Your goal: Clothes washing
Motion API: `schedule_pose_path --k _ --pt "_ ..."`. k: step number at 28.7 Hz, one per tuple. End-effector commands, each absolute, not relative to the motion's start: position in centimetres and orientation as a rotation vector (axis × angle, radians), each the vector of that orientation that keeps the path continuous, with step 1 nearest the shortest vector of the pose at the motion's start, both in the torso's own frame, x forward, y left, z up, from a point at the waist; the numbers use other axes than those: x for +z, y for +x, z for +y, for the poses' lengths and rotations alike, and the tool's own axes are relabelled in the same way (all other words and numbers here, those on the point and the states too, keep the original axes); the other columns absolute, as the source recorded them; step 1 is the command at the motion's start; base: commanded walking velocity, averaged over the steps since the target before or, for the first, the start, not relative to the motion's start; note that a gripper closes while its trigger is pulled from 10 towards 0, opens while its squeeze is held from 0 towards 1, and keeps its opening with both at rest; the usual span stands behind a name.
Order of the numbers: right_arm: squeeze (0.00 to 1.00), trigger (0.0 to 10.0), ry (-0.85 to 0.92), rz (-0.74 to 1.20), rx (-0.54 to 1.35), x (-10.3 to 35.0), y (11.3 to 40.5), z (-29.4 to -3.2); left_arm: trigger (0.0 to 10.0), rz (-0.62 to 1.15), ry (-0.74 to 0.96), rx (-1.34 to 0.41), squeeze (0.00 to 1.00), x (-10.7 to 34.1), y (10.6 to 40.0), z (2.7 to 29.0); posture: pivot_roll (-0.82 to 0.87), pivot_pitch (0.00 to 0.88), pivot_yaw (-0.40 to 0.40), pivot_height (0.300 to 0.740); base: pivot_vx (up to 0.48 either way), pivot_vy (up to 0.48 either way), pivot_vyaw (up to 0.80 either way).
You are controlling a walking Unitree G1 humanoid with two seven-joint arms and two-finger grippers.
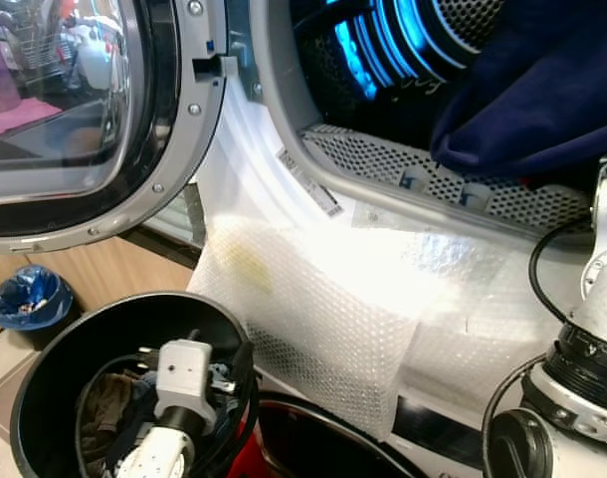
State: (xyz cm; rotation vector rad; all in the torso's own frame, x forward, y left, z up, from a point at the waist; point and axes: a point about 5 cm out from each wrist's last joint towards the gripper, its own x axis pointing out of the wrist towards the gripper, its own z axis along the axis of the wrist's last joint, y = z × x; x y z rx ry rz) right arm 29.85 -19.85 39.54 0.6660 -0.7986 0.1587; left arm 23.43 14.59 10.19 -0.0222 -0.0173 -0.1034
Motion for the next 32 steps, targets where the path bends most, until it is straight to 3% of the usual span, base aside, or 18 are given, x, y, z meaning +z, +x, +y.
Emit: schedule_pose_path --k 1,10,12,17,22,24,26,32 --pt "0.0 10.0 0.67 -0.841 0.156 40.1 29.3 -20.3 10.0 -0.032 -0.031 -0.109 0.0 10.5 23.4 14.4 0.0 0.092 -0.046 0.74 0.0 0.0 0.0" --pt "0.0 10.0 0.639 -0.838 0.175 40.6 29.6 -19.8 10.0 -0.035 -0.029 -0.113 0.0 10.5 23.5 14.3 0.0 0.088 -0.044 0.74 0.0 0.0 0.0" --pt "0.0 10.0 0.551 -0.836 0.177 41.6 30.2 -19.1 10.0 -0.034 -0.029 -0.118 0.0 10.5 23.6 14.2 0.0 0.088 -0.044 0.74 0.0 0.0 0.0" --pt "0.0 10.0 0.519 -0.799 0.196 43.7 32.2 -17.2 10.0 -0.036 -0.029 -0.125 0.0 10.6 23.8 14.0 -0.01 0.082 -0.043 0.74 0.0 0.0 0.0" --pt "0.0 10.0 0.239 -0.819 0.154 46.0 32.7 -15.7 10.0 -0.038 -0.029 -0.123 0.0 10.6 23.8 14.0 -0.01 0.081 -0.048 0.74 0.0 0.0 0.0" --pt "0.0 10.0 0.206 -0.806 0.125 46.0 32.9 -15.8 10.0 -0.037 -0.029 -0.123 0.0 10.6 23.8 14.0 -0.01 0.081 -0.048 0.74 0.0 0.0 0.0" --pt "0.0 10.0 -0.089 -0.747 -0.065 45.4 34.4 -16.5 10.0 -0.032 -0.029 -0.134 0.0 10.5 23.8 13.7 -0.02 0.079 -0.05 0.74 0.0 0.0 0.0" --pt "0.0 10.0 -0.245 -0.753 -0.199 45.9 35.8 -17.4 10.0 -0.035 -0.03 -0.136 0.0 10.5 23.9 13.6 -0.02 0.074 -0.049 0.74 0.0 0.0 0.0"
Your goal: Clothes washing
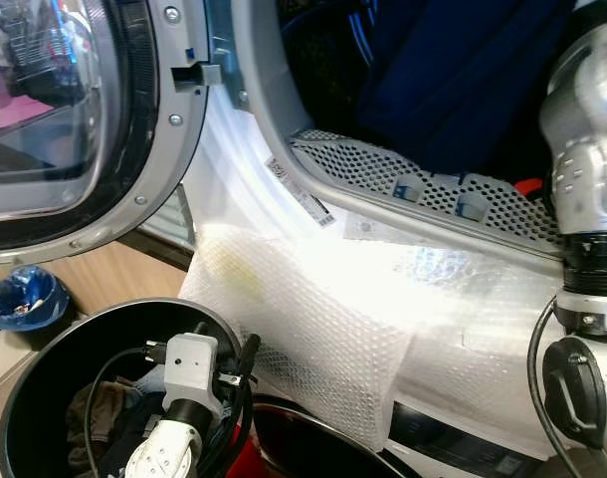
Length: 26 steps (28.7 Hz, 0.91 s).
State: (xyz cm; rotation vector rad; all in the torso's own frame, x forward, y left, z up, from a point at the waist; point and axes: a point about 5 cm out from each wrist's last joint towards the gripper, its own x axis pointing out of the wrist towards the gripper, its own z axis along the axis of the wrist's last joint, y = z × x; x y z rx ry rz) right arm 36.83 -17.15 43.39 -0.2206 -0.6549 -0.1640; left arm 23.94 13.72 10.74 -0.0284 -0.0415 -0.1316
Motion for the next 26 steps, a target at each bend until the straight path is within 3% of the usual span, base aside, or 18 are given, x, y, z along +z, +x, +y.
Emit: schedule_pose_path --k 1,7,9,11,12,13,15,19,20,26 --pt "0.0 10.0 -0.263 -0.742 -0.22 46.2 36.4 -17.9 10.0 -0.035 -0.03 -0.138 0.0 10.5 23.9 13.6 -0.02 0.068 -0.049 0.74 0.0 0.0 0.0" --pt "0.0 10.0 -0.314 -0.685 -0.234 47.0 37.9 -19.0 10.0 -0.033 -0.03 -0.139 0.0 10.5 23.9 13.6 0.0 0.066 -0.05 0.74 0.0 0.0 0.0" --pt "0.0 10.0 -0.494 -0.676 -0.423 48.2 37.5 -21.1 10.0 -0.033 -0.029 -0.136 0.0 10.5 23.8 13.6 -0.01 0.068 -0.051 0.74 0.0 0.0 0.0" --pt "0.0 10.0 -0.523 -0.681 -0.446 48.4 37.4 -21.3 10.0 -0.032 -0.028 -0.135 0.0 10.5 23.8 13.6 -0.01 0.068 -0.051 0.74 0.0 0.0 0.0" --pt "0.0 10.0 -0.773 -0.739 -0.649 50.0 36.3 -22.1 10.0 -0.032 -0.022 -0.129 0.0 10.4 23.8 13.7 0.0 0.073 -0.055 0.74 0.0 0.0 0.0" --pt "0.0 10.0 -0.926 -0.771 -0.734 50.7 35.8 -22.0 10.0 -0.03 -0.022 -0.124 0.0 10.4 23.7 13.7 0.0 0.075 -0.055 0.74 0.0 0.0 0.0" --pt "0.0 10.0 -1.147 -0.813 -0.771 51.3 35.6 -21.1 10.0 -0.029 -0.024 -0.12 0.0 10.4 23.6 13.8 0.0 0.079 -0.055 0.74 0.0 0.0 0.0" --pt "0.0 10.0 -1.443 -0.894 -0.469 48.4 37.5 -16.3 10.0 -0.023 -0.027 -0.13 0.0 10.3 23.6 13.6 -0.01 0.084 -0.049 0.74 0.0 0.0 0.0" --pt "0.0 10.0 -1.547 -0.904 -0.304 45.8 38.5 -14.6 10.0 -0.022 -0.028 -0.14 0.0 10.3 23.5 13.5 -0.01 0.085 -0.046 0.74 0.0 0.0 0.0" --pt "0.0 10.0 -1.557 -0.938 -0.181 43.1 39.0 -13.9 10.0 -0.02 -0.025 -0.144 0.0 10.4 23.6 13.6 -0.01 0.087 -0.041 0.74 0.0 0.0 0.0"
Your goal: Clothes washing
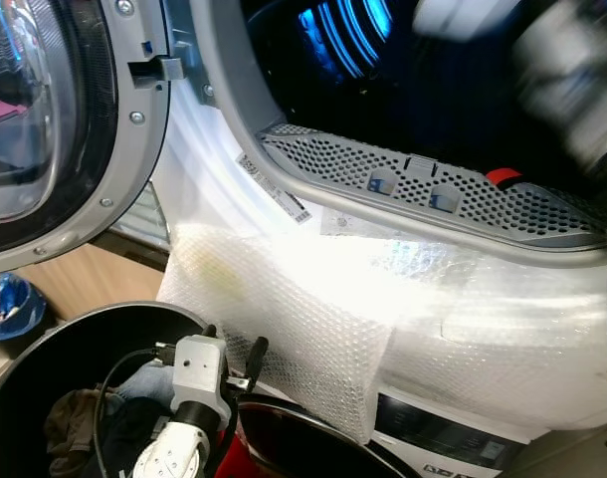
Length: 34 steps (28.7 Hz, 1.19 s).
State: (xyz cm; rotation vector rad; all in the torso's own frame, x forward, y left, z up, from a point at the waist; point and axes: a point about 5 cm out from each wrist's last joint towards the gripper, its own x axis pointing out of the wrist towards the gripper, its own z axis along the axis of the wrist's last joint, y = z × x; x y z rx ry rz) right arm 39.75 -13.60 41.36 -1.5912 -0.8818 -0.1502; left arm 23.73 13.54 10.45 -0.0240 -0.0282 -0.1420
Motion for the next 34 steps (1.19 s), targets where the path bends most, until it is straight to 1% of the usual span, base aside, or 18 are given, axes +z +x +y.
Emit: schedule_pose_path --k 1,4,6,8,9,11,12,16,17,19,21,24,26,27,29,31,33,34 --pt "0.0 10.0 -1.565 -0.951 -0.121 42.7 38.8 -13.8 10.0 -0.018 -0.024 -0.146 0.0 10.4 23.6 13.7 -0.01 0.087 -0.04 0.74 0.0 0.0 0.0" --pt "0.0 10.0 -1.557 -0.915 -0.086 43.1 38.5 -14.8 10.0 -0.013 -0.025 -0.158 0.0 10.3 23.6 13.6 -0.03 0.086 -0.034 0.74 0.0 0.0 0.0" --pt "0.0 10.0 -1.474 -0.906 -0.06 43.8 38.1 -15.5 10.0 -0.01 -0.028 -0.174 0.0 10.2 23.7 13.3 -0.03 0.083 -0.031 0.74 0.0 0.0 0.0" --pt "0.0 10.0 -1.45 -0.887 -0.036 43.9 38.0 -15.9 10.0 -0.011 -0.031 -0.18 0.0 10.2 23.7 13.2 -0.03 0.083 -0.031 0.74 0.0 0.0 0.0" --pt "0.0 10.0 -1.386 -0.829 0.005 43.9 38.0 -16.6 10.0 -0.01 -0.03 -0.182 0.0 10.2 23.7 13.2 -0.03 0.082 -0.029 0.74 0.0 0.0 0.0" --pt "0.0 10.0 -1.359 -0.781 0.036 43.7 38.0 -17.3 10.0 -0.01 -0.029 -0.183 0.0 10.2 23.8 13.3 -0.03 0.081 -0.028 0.74 0.0 0.0 0.0" --pt "0.0 10.0 -1.421 -0.728 0.046 43.4 38.1 -18.2 10.0 -0.009 -0.028 -0.184 0.0 10.3 23.8 13.3 -0.03 0.081 -0.027 0.74 0.0 0.0 0.0" --pt "0.0 10.0 -1.515 -0.578 0.083 42.0 38.4 -20.0 10.0 -0.008 -0.024 -0.187 0.0 10.3 23.8 13.4 -0.03 0.081 -0.023 0.74 0.0 0.0 0.0" --pt "0.0 10.0 -1.515 -0.578 0.083 42.0 38.4 -20.0 10.0 -0.008 -0.024 -0.187 0.0 10.3 23.8 13.4 -0.03 0.081 -0.023 0.74 0.0 0.0 0.0" --pt "0.0 10.0 -1.683 -0.477 -0.031 41.3 38.6 -21.9 10.0 -0.005 -0.023 -0.198 0.0 10.3 23.8 13.4 -0.04 0.082 -0.02 0.74 0.0 0.0 0.0" --pt "0.0 10.0 -1.798 -0.419 -0.114 41.1 38.6 -23.2 10.0 -0.003 -0.022 -0.208 0.0 10.3 23.8 13.2 -0.04 0.081 -0.016 0.74 0.0 0.0 0.0" --pt "0.0 10.0 -1.823 -0.411 -0.141 41.4 38.4 -23.5 10.0 -0.002 -0.02 -0.21 0.0 10.3 23.8 13.2 -0.04 0.082 -0.016 0.74 0.0 0.0 0.0" --pt "0.0 10.0 -1.818 -0.381 -0.23 42.1 38.1 -24.9 10.0 -0.001 -0.02 -0.211 0.0 10.3 23.8 13.3 -0.04 0.082 -0.014 0.74 0.0 0.0 0.0" --pt "0.0 10.0 -1.777 -0.347 -0.288 42.5 37.7 -26.2 10.0 0.001 -0.019 -0.212 0.0 10.2 23.8 13.3 -0.04 0.082 -0.014 0.74 0.0 0.0 0.0" --pt "0.0 10.0 -1.742 -0.326 -0.293 42.5 37.6 -26.7 10.0 0.002 -0.018 -0.213 0.0 10.2 23.8 13.3 -0.03 0.08 -0.014 0.74 0.0 0.0 0.0" --pt "0.0 10.0 -1.674 -0.271 -0.281 42.1 37.3 -28.0 10.0 0.003 -0.017 -0.214 0.0 10.2 23.7 13.3 -0.03 0.075 -0.015 0.74 0.0 0.0 0.0" --pt "0.0 10.0 -1.393 -0.269 -0.203 41.4 37.4 -28.2 10.0 0.004 -0.017 -0.214 0.0 10.2 23.8 13.4 -0.03 0.074 -0.014 0.74 0.0 0.0 0.0" --pt "0.0 10.0 -0.966 -0.297 -0.066 40.7 37.9 -27.6 10.0 0.007 -0.017 -0.219 0.0 10.2 23.7 13.4 -0.03 0.068 -0.014 0.74 0.0 0.0 0.0"
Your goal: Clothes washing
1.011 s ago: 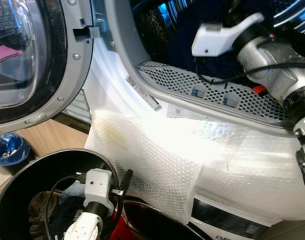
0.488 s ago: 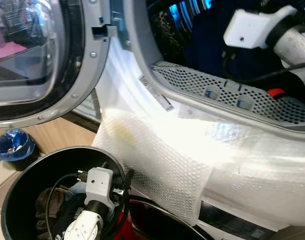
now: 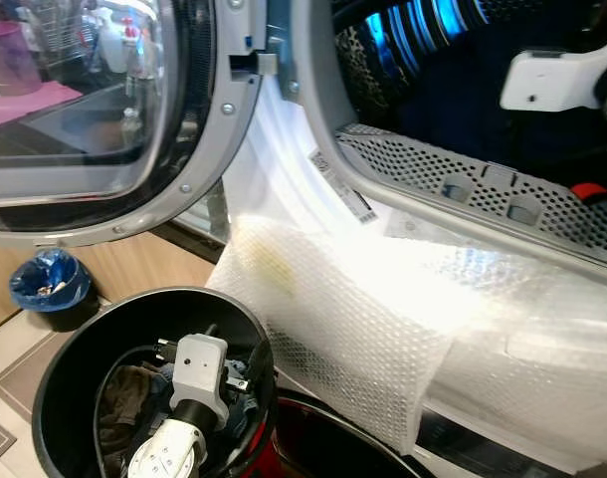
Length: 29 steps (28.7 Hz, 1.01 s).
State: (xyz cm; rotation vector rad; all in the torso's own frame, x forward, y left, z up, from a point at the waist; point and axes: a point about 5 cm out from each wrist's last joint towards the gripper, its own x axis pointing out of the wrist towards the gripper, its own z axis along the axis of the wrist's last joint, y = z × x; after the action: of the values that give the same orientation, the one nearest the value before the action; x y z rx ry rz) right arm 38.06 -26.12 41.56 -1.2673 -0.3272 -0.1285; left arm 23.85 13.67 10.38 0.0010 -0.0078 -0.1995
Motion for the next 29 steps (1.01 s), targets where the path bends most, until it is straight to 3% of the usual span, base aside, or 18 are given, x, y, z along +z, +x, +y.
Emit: schedule_pose_path --k 1,2,6,15,22,25,29 --pt "0.0 10.0 -0.841 -0.309 -0.013 40.6 38.0 -27.3 10.0 0.007 -0.016 -0.222 0.0 10.2 23.7 13.4 -0.03 0.067 -0.013 0.74 0.0 0.0 0.0" --pt "0.0 10.0 -0.757 -0.321 0.033 40.6 38.0 -27.0 10.0 0.008 -0.016 -0.223 0.0 10.1 23.7 13.4 -0.03 0.067 -0.012 0.74 0.0 0.0 0.0" --pt "0.0 10.0 -0.699 -0.319 0.078 40.0 37.9 -26.7 10.0 0.008 -0.014 -0.228 0.0 10.2 23.8 13.4 -0.03 0.063 -0.008 0.74 0.0 0.0 0.0" --pt "0.0 10.0 -0.784 -0.212 0.17 37.8 36.6 -27.3 10.0 0.012 -0.007 -0.237 0.0 10.2 23.9 13.4 -0.03 0.071 -0.001 0.74 0.0 0.0 0.0" --pt "0.0 10.0 -0.814 -0.216 0.112 39.2 33.4 -29.8 10.0 0.017 -0.011 -0.236 0.0 10.2 23.8 13.4 -0.05 0.085 -0.002 0.74 0.0 0.0 0.0" --pt "0.0 10.0 -0.828 -0.154 0.048 38.1 31.9 -31.6 10.0 0.021 -0.013 -0.241 0.0 10.1 23.8 13.3 -0.06 0.089 0.001 0.74 0.0 0.0 0.0" --pt "0.0 10.0 -0.847 -0.088 0.058 36.7 31.1 -31.8 10.0 0.021 -0.013 -0.243 0.0 10.1 23.8 13.3 -0.06 0.088 0.001 0.74 0.0 0.0 0.0"
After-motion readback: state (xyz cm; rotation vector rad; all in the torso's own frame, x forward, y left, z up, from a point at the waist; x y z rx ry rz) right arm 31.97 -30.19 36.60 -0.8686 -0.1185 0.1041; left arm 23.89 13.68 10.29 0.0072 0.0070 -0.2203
